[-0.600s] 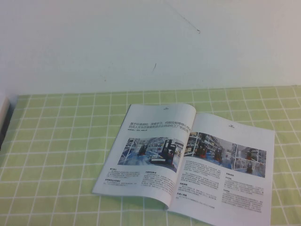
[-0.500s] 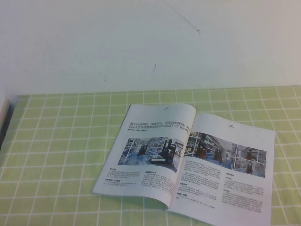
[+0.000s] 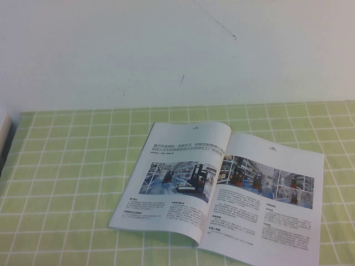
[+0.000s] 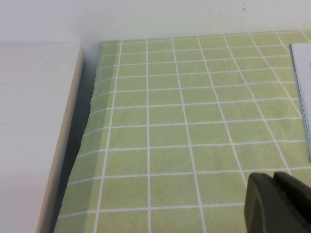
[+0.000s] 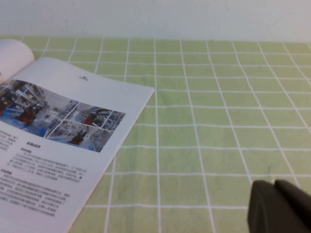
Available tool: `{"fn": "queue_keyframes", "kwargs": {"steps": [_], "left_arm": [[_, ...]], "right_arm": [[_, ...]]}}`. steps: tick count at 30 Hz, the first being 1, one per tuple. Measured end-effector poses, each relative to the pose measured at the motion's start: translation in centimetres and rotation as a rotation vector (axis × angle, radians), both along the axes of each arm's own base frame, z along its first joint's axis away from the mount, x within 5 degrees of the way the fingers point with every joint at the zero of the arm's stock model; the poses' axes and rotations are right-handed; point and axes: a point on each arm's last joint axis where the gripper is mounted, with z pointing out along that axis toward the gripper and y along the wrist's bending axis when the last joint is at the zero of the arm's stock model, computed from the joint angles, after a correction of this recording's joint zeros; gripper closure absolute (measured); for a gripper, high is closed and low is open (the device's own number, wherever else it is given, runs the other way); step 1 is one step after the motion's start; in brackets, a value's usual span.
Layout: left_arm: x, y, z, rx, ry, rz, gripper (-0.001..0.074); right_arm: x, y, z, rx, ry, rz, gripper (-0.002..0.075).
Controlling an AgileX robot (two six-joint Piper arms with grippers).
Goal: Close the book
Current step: 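Close the open booklet and leave it lying on the table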
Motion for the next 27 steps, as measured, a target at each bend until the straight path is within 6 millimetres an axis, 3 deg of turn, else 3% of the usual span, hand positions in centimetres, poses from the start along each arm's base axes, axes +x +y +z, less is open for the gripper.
{"fn": "queue_keyframes", "kwargs": {"steps": [27], "left_arm": [[0.13, 0.01, 0.33, -0.001, -0.048, 0.001, 0.0739]], "right_arm": [[0.01, -0.01, 0.02, -0.008, -0.002, 0.002, 0.0729]]}}
